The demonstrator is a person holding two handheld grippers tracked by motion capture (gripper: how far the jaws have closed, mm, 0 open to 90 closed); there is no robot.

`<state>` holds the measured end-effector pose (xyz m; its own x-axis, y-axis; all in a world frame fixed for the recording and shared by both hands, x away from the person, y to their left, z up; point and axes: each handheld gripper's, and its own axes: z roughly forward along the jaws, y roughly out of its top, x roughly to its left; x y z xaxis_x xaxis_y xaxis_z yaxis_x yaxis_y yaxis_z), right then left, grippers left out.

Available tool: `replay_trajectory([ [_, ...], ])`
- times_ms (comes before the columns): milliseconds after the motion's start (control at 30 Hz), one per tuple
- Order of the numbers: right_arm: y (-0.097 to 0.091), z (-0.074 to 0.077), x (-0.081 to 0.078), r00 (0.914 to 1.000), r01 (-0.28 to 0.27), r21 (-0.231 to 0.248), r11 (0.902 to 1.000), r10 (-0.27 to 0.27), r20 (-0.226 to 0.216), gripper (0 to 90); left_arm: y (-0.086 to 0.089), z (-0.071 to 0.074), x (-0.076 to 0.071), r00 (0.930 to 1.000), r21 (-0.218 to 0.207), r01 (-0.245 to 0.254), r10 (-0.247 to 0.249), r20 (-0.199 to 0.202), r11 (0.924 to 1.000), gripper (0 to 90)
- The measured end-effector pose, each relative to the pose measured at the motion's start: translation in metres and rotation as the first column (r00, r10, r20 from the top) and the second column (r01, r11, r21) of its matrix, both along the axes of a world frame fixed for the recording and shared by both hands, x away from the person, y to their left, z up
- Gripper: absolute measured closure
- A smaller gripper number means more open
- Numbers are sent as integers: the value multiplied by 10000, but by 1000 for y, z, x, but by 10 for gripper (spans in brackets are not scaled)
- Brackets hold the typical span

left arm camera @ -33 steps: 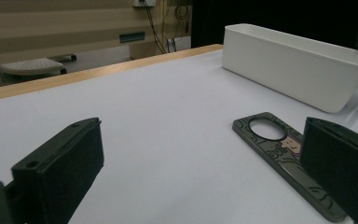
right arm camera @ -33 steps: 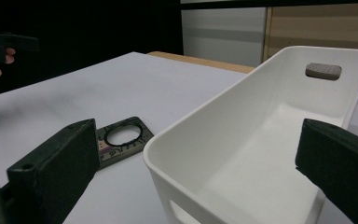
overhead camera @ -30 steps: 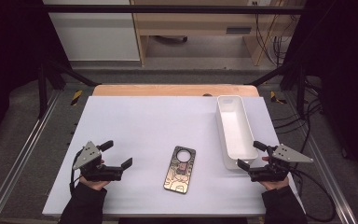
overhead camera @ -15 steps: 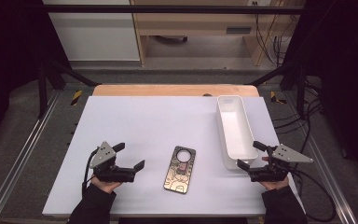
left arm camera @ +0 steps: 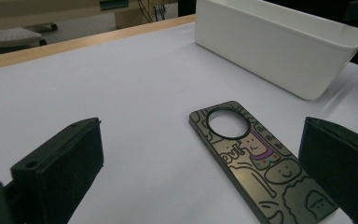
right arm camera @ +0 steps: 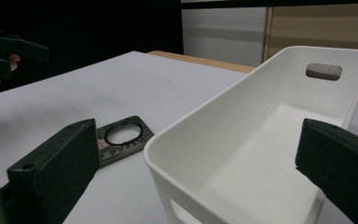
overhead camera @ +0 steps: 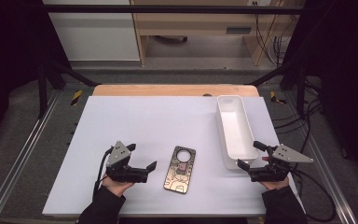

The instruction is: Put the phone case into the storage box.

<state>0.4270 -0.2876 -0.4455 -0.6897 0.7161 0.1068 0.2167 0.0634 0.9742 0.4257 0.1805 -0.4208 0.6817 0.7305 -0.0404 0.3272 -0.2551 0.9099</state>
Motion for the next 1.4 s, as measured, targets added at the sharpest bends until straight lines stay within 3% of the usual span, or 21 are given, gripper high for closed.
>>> replay_trajectory([
  [733,0,0,0,10000,5,-12,10000,-5,25,3,-46,2,8,9986,510,318,-296,-439,9982,0],
  [1267,0,0,0,10000,7,-68,10000,-7,-7,3,-79,-6,16,9928,1178,299,-158,-1188,9926,0],
  [1400,0,0,0,10000,5,-66,10000,-5,-4,3,-91,-11,19,9897,1502,267,-50,-1433,9883,0],
])
